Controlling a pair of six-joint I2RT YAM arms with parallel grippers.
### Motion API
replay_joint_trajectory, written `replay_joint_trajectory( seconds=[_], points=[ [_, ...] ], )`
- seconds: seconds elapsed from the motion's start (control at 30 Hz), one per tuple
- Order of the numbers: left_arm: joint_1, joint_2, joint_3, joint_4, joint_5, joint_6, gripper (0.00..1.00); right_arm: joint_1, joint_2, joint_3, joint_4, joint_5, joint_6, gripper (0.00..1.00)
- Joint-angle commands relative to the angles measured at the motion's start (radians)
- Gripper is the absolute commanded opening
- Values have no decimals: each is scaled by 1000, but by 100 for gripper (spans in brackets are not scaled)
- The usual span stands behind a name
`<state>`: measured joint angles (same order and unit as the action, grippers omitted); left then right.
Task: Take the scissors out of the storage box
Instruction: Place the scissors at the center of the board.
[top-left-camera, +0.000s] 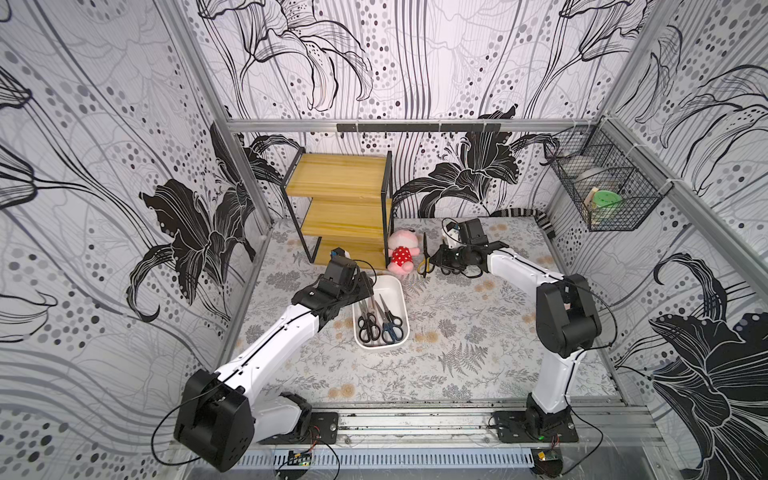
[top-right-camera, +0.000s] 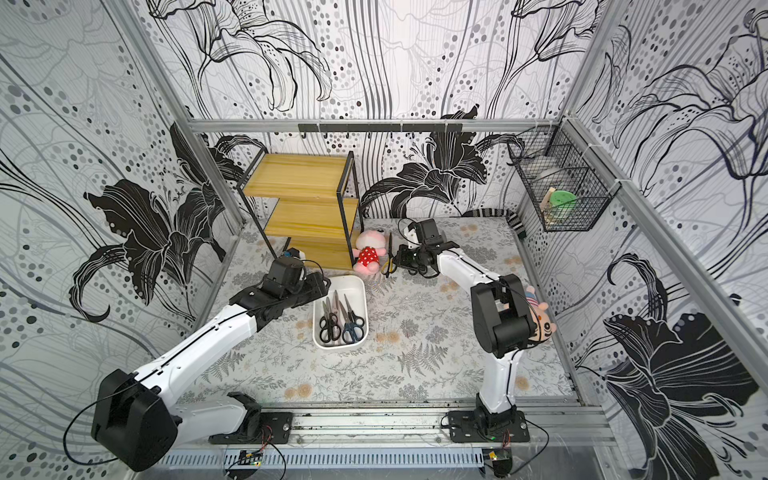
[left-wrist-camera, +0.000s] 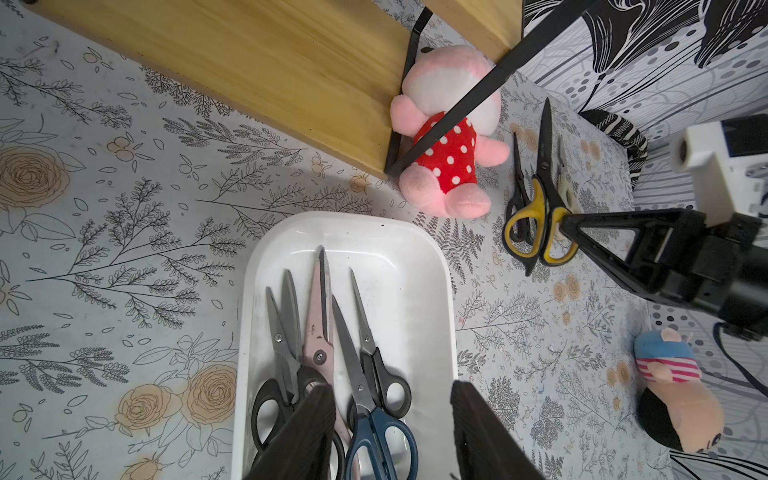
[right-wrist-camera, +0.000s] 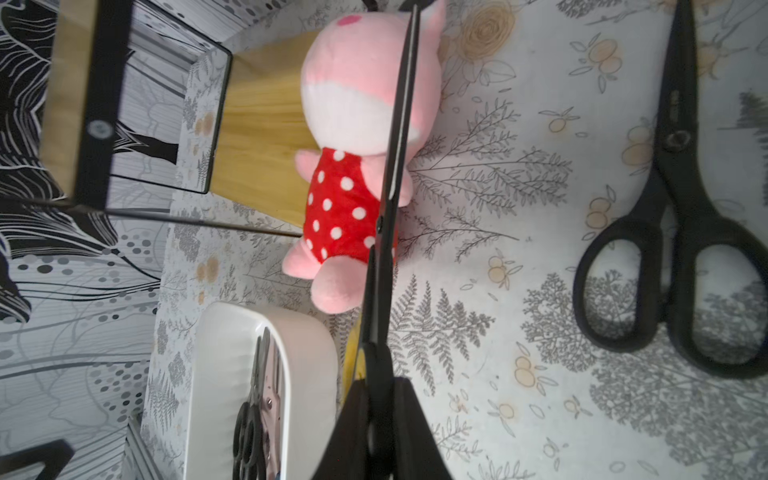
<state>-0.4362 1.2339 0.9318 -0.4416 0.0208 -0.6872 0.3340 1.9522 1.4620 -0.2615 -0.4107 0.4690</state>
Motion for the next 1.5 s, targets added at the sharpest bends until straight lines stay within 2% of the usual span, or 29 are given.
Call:
replay_joint_trajectory(
  seconds=[0.0,0.17,0.73,0.97,1.27,1.47],
  points=[
    [7,-22,-16,30,-14,1,51,-30,44,31,8,-18,-12,9],
    [8,-22,-31,43,-6,-10,50,-39,133,108,-27,-101,-54,10],
    [8,-29,-28,50,-9,-24,49,-63,266,138,-49,-100,-81,12],
    [8,-26,-37,50,-5,-25,49,-74,265,107,-39,-63,-83,19],
    [8,-26,-35,31,11,-10,49,-77,268,167,-80,-23,-92,24],
    [8,-12,-13,-21,10,33,49,-75,197,184,-97,-14,-95,26]
  ],
)
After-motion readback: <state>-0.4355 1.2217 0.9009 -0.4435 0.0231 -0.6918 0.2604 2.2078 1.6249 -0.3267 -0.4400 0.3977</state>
